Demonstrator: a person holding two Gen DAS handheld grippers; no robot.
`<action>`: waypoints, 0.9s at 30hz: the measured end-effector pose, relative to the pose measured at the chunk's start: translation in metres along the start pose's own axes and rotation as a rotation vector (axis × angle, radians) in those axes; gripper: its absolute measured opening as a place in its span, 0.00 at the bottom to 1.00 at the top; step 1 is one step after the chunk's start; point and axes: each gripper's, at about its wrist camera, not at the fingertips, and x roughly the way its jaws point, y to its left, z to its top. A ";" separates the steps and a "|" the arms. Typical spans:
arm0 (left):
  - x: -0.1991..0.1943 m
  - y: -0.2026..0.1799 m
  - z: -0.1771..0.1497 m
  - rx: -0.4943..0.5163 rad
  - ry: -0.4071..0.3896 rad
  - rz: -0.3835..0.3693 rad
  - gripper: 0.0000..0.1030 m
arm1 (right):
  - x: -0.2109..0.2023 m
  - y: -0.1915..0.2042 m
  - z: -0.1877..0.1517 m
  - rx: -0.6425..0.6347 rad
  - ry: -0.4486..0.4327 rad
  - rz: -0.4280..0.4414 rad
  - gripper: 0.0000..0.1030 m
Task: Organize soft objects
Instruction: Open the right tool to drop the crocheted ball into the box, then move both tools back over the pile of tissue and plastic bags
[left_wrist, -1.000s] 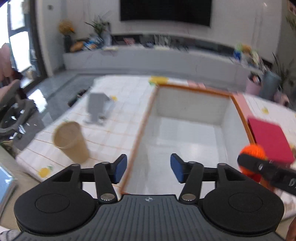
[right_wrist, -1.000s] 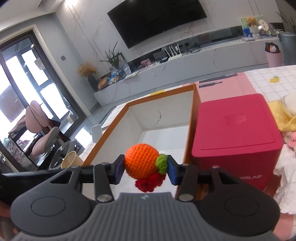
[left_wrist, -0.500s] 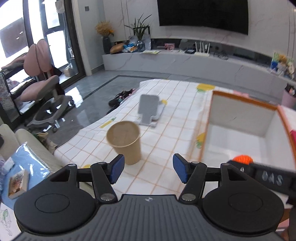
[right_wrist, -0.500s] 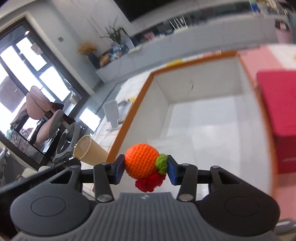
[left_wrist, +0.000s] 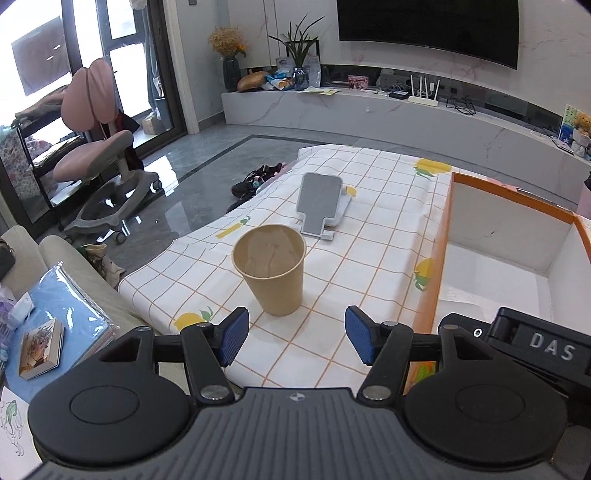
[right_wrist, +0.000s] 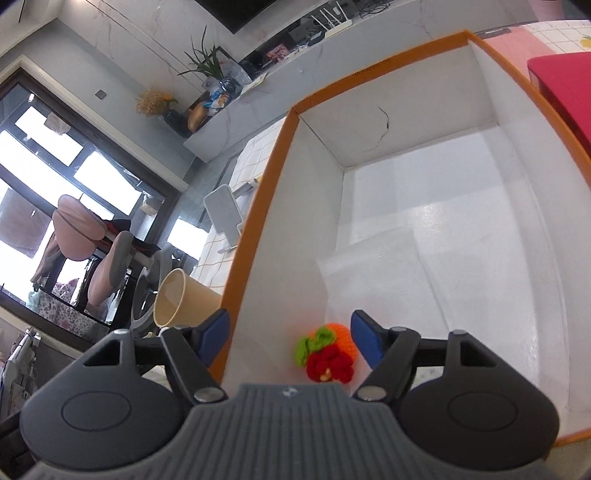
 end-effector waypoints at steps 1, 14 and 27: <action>0.000 -0.001 0.000 0.001 0.000 -0.003 0.69 | -0.002 0.001 0.000 0.002 -0.003 0.008 0.75; -0.031 -0.004 0.004 -0.085 -0.025 -0.108 0.68 | -0.090 0.029 0.004 -0.189 -0.213 -0.046 0.92; -0.106 -0.085 -0.007 0.039 -0.137 -0.287 0.68 | -0.193 -0.007 0.003 -0.261 -0.374 -0.256 0.95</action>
